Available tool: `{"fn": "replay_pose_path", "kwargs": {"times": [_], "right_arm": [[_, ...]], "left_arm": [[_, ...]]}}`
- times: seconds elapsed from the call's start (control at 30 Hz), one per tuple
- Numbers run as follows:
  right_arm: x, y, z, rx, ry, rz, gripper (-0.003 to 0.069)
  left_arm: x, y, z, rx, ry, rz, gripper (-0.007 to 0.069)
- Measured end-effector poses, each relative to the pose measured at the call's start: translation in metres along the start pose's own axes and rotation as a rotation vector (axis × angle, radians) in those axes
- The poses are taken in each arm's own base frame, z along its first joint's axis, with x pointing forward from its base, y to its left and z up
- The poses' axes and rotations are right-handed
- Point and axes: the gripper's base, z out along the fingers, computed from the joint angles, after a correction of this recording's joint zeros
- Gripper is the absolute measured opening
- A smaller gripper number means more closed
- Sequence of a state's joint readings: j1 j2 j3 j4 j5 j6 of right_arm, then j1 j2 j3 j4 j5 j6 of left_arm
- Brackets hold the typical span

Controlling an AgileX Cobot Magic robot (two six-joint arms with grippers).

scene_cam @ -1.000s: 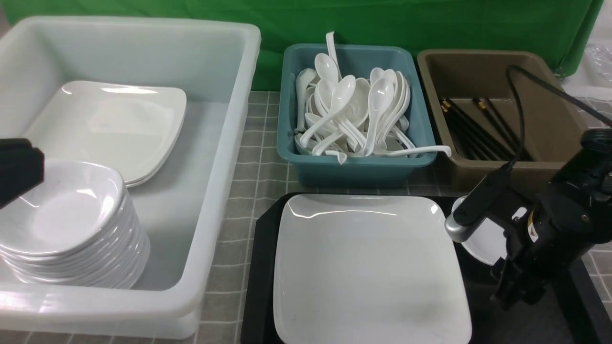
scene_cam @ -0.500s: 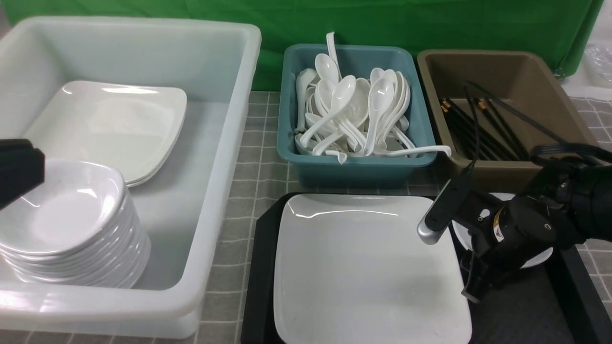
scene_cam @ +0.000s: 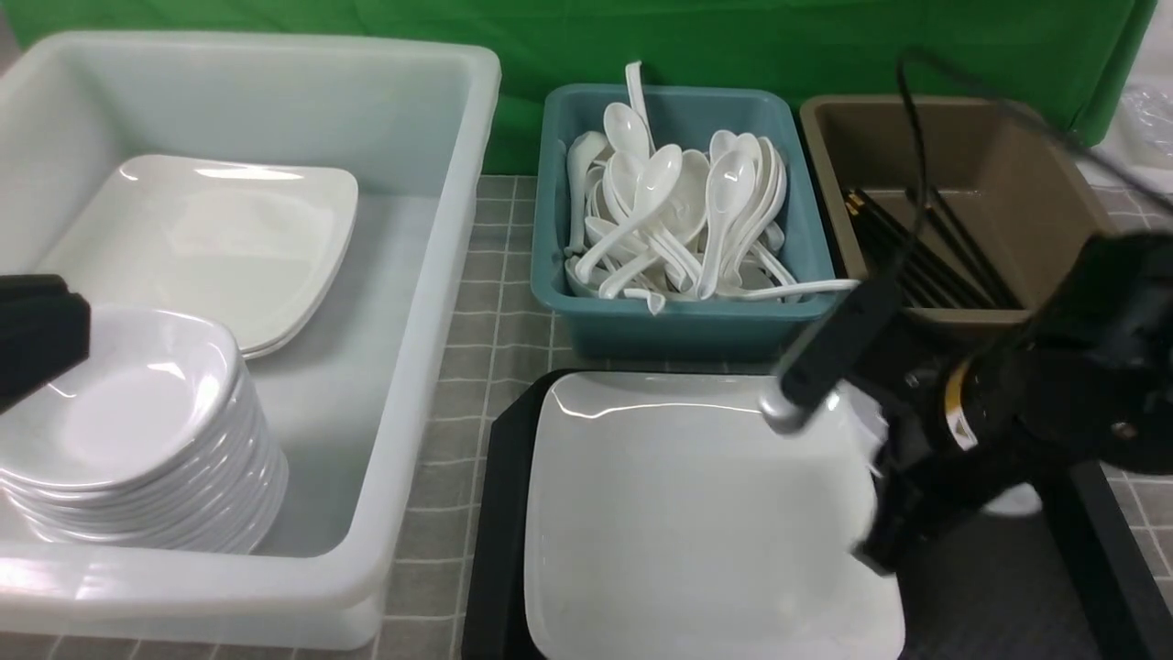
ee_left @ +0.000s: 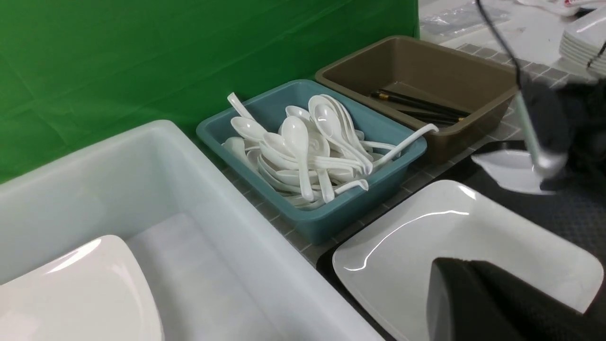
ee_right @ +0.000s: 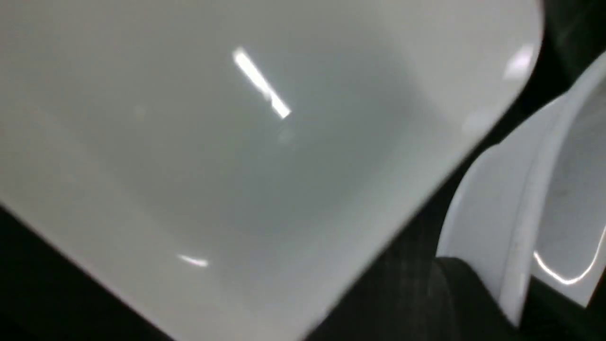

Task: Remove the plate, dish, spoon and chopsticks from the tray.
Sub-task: Use the right arm to put the small plate into the large storage box on the left, then use the left arm to grab a plate from the dinner plate

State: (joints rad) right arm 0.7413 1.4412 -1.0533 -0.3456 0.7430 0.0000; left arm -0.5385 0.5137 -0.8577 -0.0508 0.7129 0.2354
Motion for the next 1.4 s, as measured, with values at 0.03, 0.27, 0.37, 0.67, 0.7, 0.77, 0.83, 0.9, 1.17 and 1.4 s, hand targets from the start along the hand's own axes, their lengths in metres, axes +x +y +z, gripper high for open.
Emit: {"fn": "replay_pose_path", "kwargs": {"times": [0.03,0.27,0.37,0.67,0.7,0.77,0.83,0.9,1.17,1.4], "right_arm": [[-0.003,0.002,-0.004,-0.004,-0.014,0.002,0.0065],[-0.112,0.082,-0.1,-0.137,-0.486,-0.263,0.0065],[-0.153,0.115,-0.099,-0.146,-0.575,-0.382,0.0065],[-0.226,0.172,-0.033,-0.124,-0.589,-0.517,0.0065],[-0.23,0.176,-0.026,-0.122,-0.589,-0.525,0.0067],[-0.236,0.183,-0.014,-0.116,-0.585,-0.547,0.0078],[-0.238,0.186,-0.008,-0.111,-0.585,-0.564,0.0099],[-0.238,0.191,0.003,-0.103,-0.575,-0.605,0.0207],[-0.221,0.175,-0.018,-0.063,-0.39,-0.653,0.0549],[-0.192,0.117,-0.07,-0.046,-0.231,-0.454,0.0429]], "left_arm": [[0.0,0.0,0.0,-0.002,0.001,0.003,0.002],[0.015,0.01,-0.04,-0.16,0.004,-0.012,0.002],[0.029,0.013,-0.072,-0.245,-0.037,-0.033,0.002],[0.058,0.01,-0.117,-0.297,-0.073,-0.076,0.002],[0.059,0.01,-0.117,-0.297,-0.06,-0.078,0.002],[0.06,0.01,-0.116,-0.297,-0.052,-0.079,0.002],[0.06,0.01,-0.116,-0.297,-0.053,-0.078,0.002],[0.058,0.01,-0.117,-0.297,-0.065,-0.065,0.002],[0.052,0.006,-0.113,-0.235,-0.111,-0.084,0.002],[0.038,0.004,-0.08,-0.153,0.006,-0.071,0.002]]}}
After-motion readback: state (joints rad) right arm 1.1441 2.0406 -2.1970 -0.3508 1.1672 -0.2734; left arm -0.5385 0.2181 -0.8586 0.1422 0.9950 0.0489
